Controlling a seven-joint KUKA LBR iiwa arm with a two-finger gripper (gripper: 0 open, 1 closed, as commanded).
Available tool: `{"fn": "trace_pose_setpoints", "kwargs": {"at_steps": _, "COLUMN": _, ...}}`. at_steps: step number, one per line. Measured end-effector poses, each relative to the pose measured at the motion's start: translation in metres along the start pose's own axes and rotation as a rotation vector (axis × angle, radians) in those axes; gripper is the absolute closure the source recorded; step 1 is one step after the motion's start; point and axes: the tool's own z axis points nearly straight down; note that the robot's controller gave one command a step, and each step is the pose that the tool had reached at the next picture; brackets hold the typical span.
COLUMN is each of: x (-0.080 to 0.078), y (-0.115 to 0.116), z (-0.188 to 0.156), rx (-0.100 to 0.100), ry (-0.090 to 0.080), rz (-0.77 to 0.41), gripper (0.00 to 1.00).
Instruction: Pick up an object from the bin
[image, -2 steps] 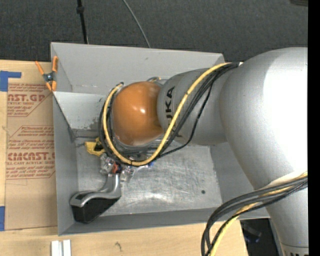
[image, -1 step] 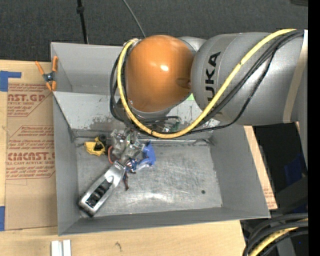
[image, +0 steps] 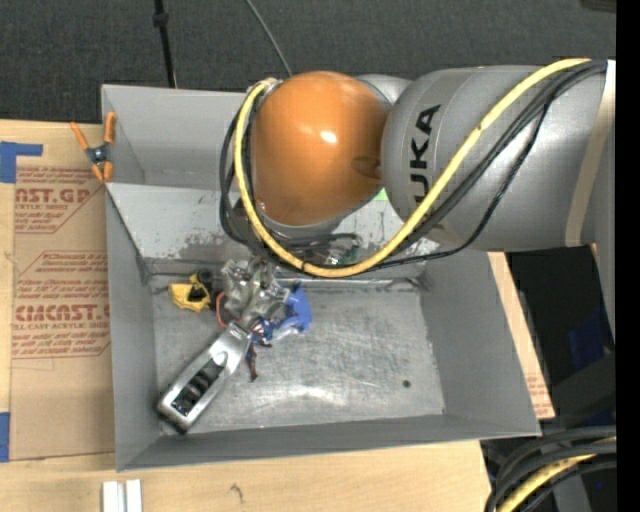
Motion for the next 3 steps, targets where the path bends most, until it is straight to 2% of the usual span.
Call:
{"fn": "trace_pose_setpoints", "kwargs": {"at_steps": 1, "x": 0.001, "y": 0.002, "z": 0.092, "rx": -0.004, "ry": 0.003, "rz": -0.009, "gripper": 0.00}}
{"fn": "trace_pose_setpoints", "kwargs": {"at_steps": 2, "x": 0.000, "y": 0.001, "z": 0.091, "rx": -0.001, "ry": 0.001, "rz": -0.008, "gripper": 0.00}}
{"fn": "trace_pose_setpoints", "kwargs": {"at_steps": 3, "x": 0.002, "y": 0.007, "z": 0.116, "rx": 0.006, "ry": -0.005, "rz": -0.188, "gripper": 0.00}}
